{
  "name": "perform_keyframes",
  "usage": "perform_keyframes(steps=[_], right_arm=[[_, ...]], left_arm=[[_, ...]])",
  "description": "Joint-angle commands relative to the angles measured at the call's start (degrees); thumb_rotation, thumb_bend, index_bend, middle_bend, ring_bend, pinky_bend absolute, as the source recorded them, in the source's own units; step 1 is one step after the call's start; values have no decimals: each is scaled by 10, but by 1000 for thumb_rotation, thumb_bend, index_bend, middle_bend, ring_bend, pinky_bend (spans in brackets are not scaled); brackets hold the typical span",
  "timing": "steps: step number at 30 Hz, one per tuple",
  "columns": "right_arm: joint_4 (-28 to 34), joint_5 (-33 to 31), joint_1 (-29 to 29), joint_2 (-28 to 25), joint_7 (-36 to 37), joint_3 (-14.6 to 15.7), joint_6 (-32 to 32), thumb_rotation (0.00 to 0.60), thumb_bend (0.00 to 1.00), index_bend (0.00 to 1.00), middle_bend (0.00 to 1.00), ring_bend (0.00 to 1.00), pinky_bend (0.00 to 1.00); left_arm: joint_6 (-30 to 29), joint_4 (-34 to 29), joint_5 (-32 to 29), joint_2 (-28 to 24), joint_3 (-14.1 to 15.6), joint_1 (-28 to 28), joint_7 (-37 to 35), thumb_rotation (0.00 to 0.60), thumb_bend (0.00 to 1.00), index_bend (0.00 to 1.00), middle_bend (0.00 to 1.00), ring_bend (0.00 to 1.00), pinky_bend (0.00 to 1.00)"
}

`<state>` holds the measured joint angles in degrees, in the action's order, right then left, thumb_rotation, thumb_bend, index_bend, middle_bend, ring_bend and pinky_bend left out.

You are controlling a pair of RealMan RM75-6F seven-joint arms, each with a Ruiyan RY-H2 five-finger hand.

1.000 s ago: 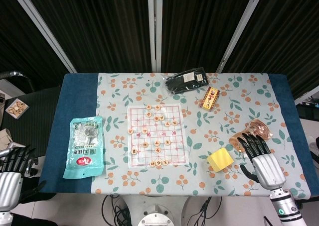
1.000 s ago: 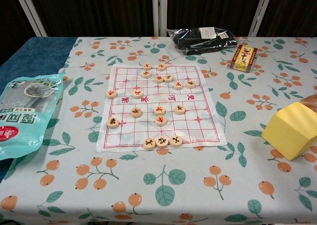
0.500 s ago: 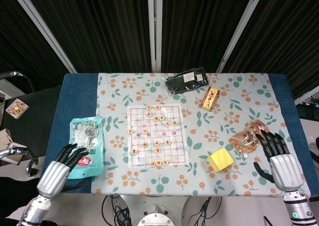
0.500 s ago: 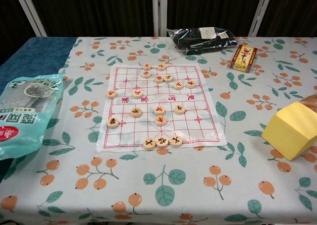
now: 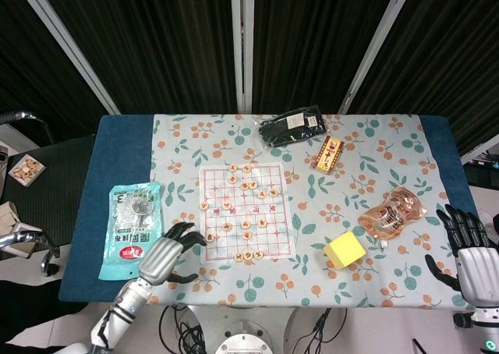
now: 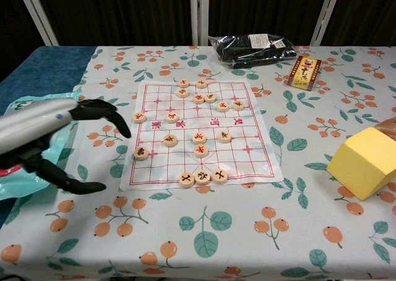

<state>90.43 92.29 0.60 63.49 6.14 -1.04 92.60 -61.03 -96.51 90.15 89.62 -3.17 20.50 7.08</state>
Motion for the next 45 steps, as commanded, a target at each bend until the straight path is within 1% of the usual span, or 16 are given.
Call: perform_keyframes(steps=[1,6,13,17,24,31,36,45], right_arm=[[-2,-4,1,-3,6,-5,1,600,228,0,0,0,0],[-6,-12,2,-9,17,-12,-1,600,229,0,0,0,0],[-14,-18,4,-18,33,-20,-1,600,229,0,0,0,0],[-18,-19,5,-23,42,-22,-3,600,228,0,0,0,0],[-31,-23,2,-25,62,-23,-2,600,229,0,0,0,0],[-50,-29,-3,-22,84,-24,1,600,228,0,0,0,0],[-59,-30,-4,-20,94,-26,2,600,229,0,0,0,0],[-69,-33,-2,-13,99,-31,2,600,229,0,0,0,0]], left_arm=[[18,20,-12,30,-3,21,28,600,157,349,239,71,99],[7,32,-18,64,-2,28,45,600,157,364,238,71,97],[-1,80,-44,127,-15,41,81,600,165,373,238,71,97],[-7,107,-48,164,-18,51,116,600,212,383,238,71,96],[13,131,-79,203,-27,73,152,600,215,391,238,71,95],[18,153,-98,219,-31,85,165,600,216,407,238,71,94],[2,176,-93,227,-27,90,191,600,234,417,239,71,95],[-6,179,-90,227,-18,93,174,600,248,452,245,71,96]])
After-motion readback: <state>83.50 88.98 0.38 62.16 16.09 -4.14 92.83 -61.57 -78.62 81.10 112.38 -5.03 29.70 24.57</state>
